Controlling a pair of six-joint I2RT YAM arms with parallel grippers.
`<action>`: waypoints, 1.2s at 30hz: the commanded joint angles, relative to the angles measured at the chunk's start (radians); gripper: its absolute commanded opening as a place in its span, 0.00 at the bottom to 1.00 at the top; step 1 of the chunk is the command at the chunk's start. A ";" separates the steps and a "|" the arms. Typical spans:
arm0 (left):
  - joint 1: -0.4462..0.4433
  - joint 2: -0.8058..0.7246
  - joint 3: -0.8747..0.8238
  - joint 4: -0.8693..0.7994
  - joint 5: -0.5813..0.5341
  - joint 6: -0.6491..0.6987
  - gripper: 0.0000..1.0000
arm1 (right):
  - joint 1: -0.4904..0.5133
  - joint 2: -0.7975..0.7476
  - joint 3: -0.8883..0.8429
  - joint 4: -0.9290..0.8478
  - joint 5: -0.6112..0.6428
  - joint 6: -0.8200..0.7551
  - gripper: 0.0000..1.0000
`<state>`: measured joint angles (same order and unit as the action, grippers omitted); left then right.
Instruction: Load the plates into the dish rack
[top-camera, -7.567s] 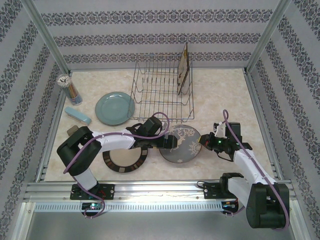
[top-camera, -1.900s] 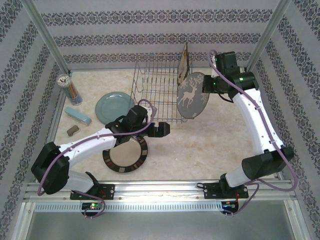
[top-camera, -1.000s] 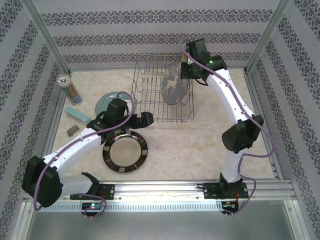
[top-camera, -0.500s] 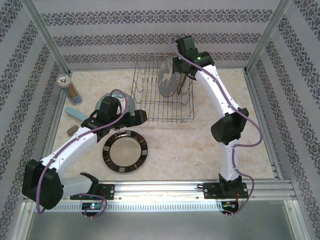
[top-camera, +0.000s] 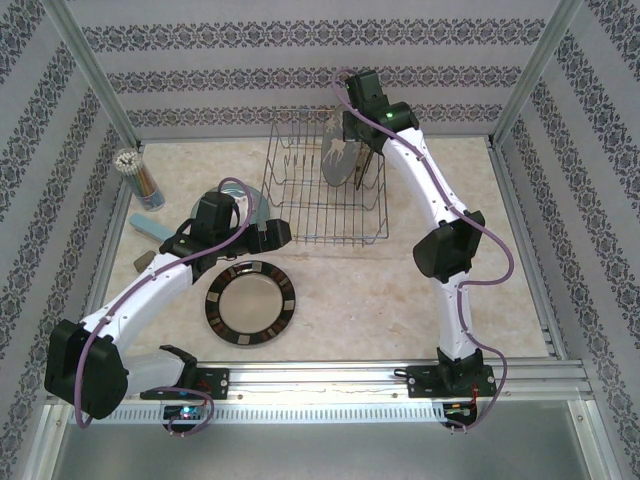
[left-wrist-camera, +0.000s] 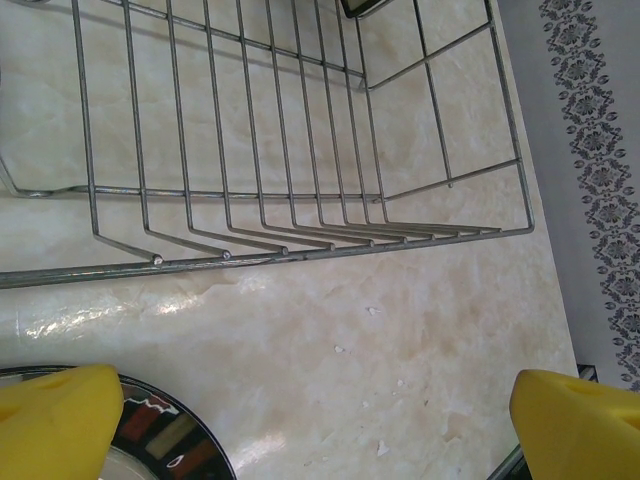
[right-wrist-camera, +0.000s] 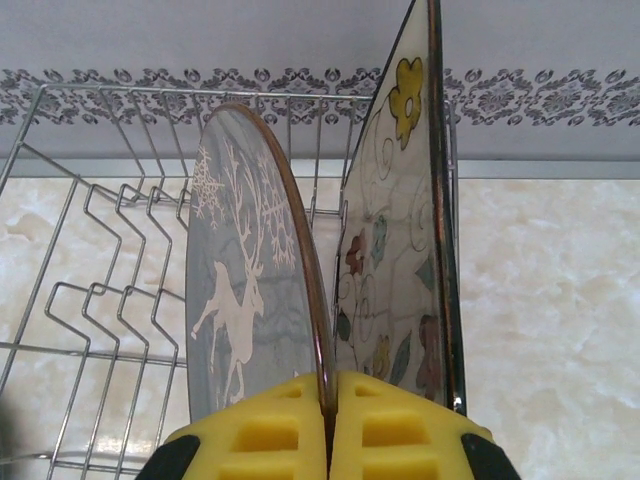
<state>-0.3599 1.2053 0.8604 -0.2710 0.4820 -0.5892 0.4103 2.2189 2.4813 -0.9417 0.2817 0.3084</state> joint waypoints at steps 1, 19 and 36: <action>0.017 -0.007 0.015 -0.016 0.020 0.026 1.00 | 0.007 -0.018 0.068 0.128 0.066 0.001 0.00; 0.026 -0.009 0.010 -0.010 0.026 0.022 1.00 | 0.012 0.032 0.161 0.129 0.217 -0.070 0.00; 0.038 -0.009 0.003 0.004 0.044 0.020 0.99 | 0.042 0.114 0.235 0.147 0.341 -0.106 0.00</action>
<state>-0.3378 1.2053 0.8604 -0.2710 0.5087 -0.5858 0.4431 2.3444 2.6461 -0.9150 0.5488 0.2016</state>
